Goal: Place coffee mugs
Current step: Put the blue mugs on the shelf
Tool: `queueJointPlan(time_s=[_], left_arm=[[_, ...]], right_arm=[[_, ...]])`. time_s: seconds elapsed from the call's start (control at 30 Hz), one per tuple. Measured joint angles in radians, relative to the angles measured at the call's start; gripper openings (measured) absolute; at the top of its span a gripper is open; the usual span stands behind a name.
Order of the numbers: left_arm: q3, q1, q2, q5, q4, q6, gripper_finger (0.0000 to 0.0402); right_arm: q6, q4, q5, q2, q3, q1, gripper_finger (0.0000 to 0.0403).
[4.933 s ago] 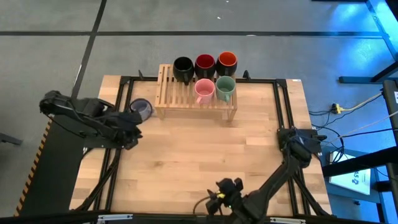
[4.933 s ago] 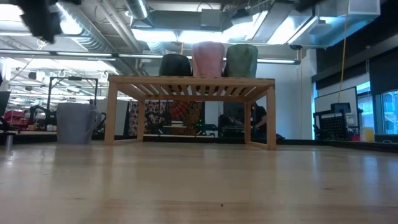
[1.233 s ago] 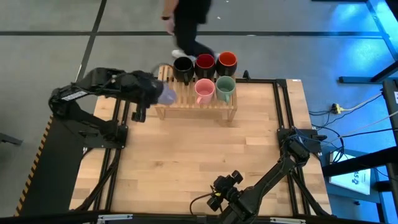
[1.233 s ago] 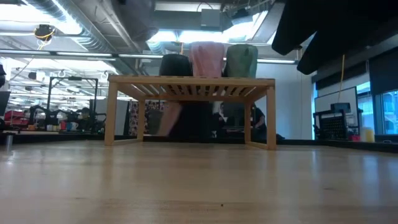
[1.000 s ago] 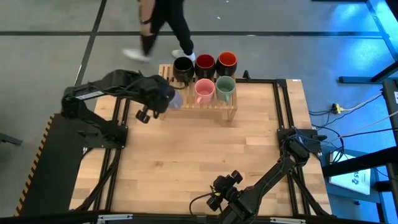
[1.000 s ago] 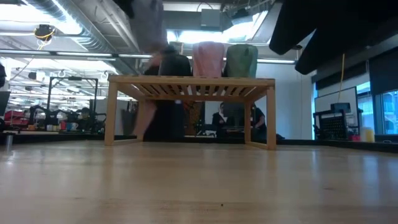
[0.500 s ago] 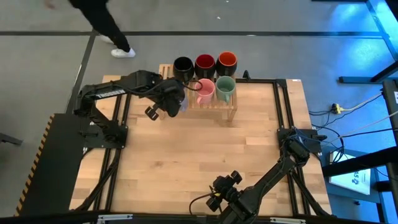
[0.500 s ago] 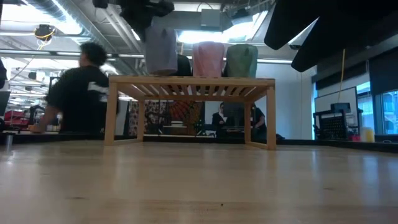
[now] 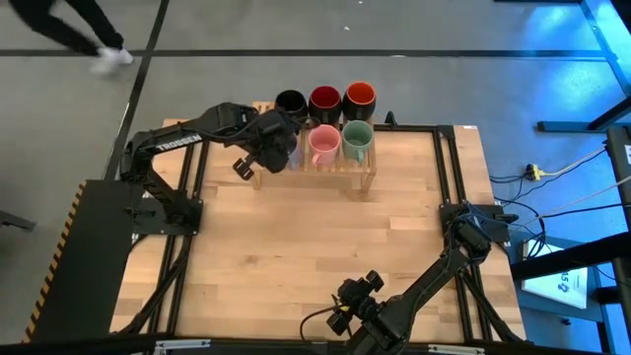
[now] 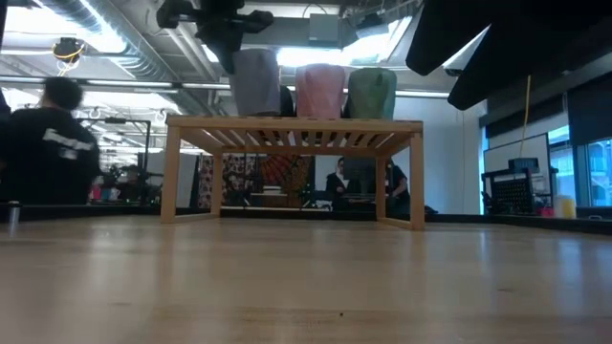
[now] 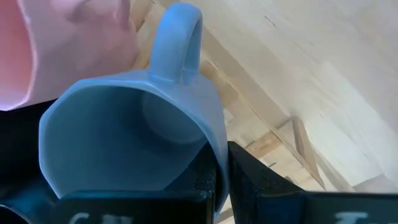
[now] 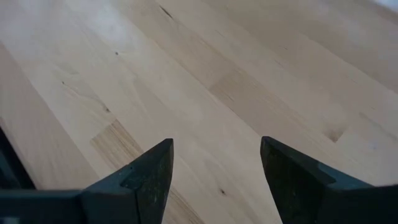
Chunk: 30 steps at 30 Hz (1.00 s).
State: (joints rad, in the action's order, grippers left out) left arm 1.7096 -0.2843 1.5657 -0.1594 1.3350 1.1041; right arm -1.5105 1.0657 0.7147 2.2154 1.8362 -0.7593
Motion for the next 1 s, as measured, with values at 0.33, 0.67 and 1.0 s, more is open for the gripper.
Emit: queueJointPlan(time_s=[0.33,0.67,1.0], left_arm=[[0.000,-0.027,0.007,0.024,-0.007,-0.002,0.0021],[0.000,-0.026,0.006,0.028,-0.031,-0.001,0.0054],[0.000,-0.026,0.006,0.016,-0.105,-0.001,0.0061]], right_arm=[[-0.001,-0.001,0.000,0.000,0.000,0.000,0.0227],[-0.002,-0.001,0.000,0.000,0.000,0.000,0.0227],[-0.002,-0.001,0.000,0.000,0.000,0.000,0.0227]])
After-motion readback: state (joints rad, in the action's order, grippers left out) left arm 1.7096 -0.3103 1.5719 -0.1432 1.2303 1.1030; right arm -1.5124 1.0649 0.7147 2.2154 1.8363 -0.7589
